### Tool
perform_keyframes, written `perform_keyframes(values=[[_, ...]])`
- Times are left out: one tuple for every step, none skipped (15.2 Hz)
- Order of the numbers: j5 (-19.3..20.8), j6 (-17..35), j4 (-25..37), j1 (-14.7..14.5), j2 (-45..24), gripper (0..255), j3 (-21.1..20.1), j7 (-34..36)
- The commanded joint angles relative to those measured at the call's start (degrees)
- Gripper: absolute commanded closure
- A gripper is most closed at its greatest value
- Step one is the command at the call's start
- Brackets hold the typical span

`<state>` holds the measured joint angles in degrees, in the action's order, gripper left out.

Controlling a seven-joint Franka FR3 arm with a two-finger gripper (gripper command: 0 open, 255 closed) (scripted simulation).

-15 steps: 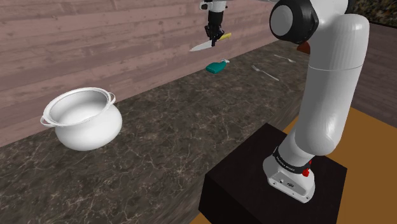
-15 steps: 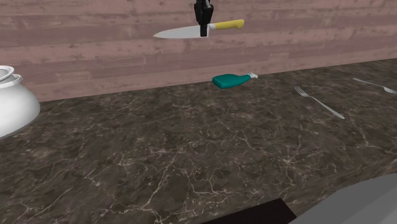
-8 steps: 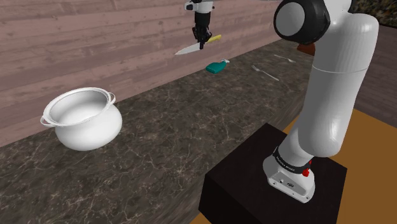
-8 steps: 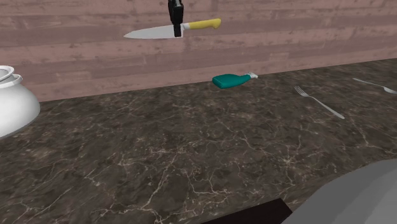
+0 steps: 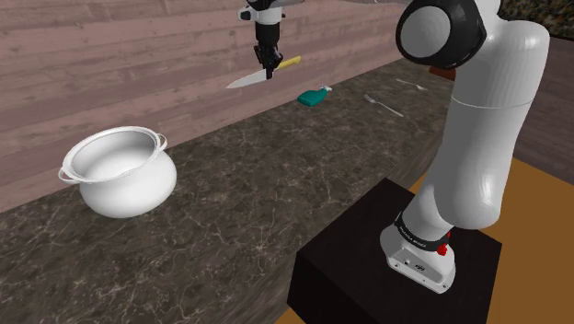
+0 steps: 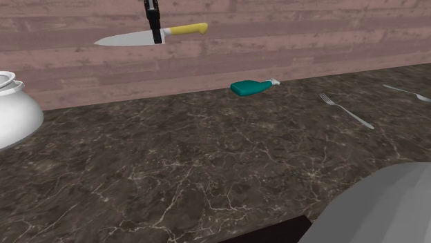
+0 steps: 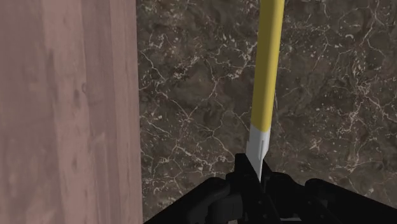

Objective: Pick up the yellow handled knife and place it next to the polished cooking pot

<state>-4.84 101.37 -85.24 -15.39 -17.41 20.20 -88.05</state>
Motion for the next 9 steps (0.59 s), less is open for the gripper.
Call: perform_keyframes(values=[[0.17,-0.31,0.6,-1.61,-0.25,255,-0.81,2.57],[0.17,-0.51,1.14,-2.34,-0.59,255,-1.22,3.74],[0.17,-0.73,1.76,-3.06,-0.99,255,-1.62,4.9],[0.15,-0.98,2.47,-3.77,-1.46,255,-2.02,6.05],[0.11,-1.25,3.26,-4.46,-1.98,255,-2.41,7.18],[0.07,-1.56,4.15,-5.14,-2.56,255,-2.81,8.31],[0.02,-1.91,5.13,-5.81,-3.21,255,-3.19,9.42],[-0.05,-2.29,6.21,-6.46,-3.92,255,-3.57,10.52],[-0.13,-2.7,7.4,-7.1,-4.69,255,-3.94,11.6]])
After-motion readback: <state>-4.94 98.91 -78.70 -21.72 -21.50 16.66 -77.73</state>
